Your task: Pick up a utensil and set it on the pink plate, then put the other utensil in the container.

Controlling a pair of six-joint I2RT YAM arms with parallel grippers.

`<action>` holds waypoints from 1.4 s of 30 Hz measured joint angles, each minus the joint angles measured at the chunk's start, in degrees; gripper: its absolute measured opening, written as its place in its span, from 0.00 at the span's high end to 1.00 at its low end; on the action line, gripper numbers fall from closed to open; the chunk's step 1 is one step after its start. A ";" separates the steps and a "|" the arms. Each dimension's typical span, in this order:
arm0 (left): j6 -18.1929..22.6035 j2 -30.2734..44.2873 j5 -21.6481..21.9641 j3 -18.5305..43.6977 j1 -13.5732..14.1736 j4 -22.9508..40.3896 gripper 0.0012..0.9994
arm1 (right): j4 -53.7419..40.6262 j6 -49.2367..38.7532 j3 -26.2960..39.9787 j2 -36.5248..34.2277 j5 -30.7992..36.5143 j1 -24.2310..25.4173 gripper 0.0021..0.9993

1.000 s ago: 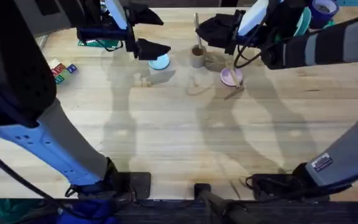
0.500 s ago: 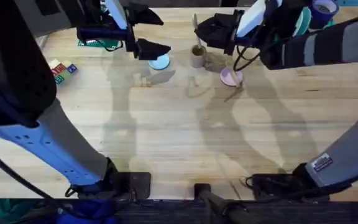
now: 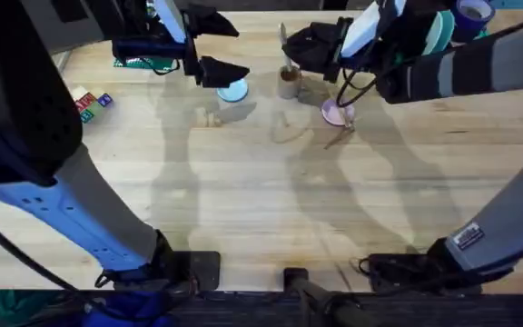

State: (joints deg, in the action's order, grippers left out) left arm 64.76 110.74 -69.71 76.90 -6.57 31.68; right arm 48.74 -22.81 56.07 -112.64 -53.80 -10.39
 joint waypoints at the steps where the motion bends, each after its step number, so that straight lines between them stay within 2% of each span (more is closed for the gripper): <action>1: 0.01 -0.02 0.01 0.00 0.00 0.00 0.01 | 0.16 -0.02 0.00 -0.55 0.00 0.00 0.97; 8: 0.01 0.00 0.01 0.00 0.00 -0.02 0.01 | 0.22 -0.02 0.00 -2.96 0.02 -0.11 0.97; 27: 0.01 0.00 0.01 0.00 0.00 0.00 0.01 | -6.38 -3.50 0.00 -3.00 1.36 -0.11 0.97; 39: 0.01 0.00 0.01 0.00 0.00 0.00 0.01 | -7.00 -4.66 0.00 -3.00 3.23 -0.11 0.96; 40: 0.01 -0.01 0.00 0.00 0.00 0.00 0.01 | -7.20 -4.70 0.00 -3.00 3.40 -0.11 0.34; 42: 0.01 0.00 0.01 0.00 0.00 0.00 0.01 | -7.20 -4.74 0.00 -3.00 3.43 -0.11 0.06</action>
State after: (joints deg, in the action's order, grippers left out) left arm 64.77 110.74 -69.69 76.90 -6.57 31.68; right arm 41.54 -27.55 56.07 -115.63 -50.37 -10.50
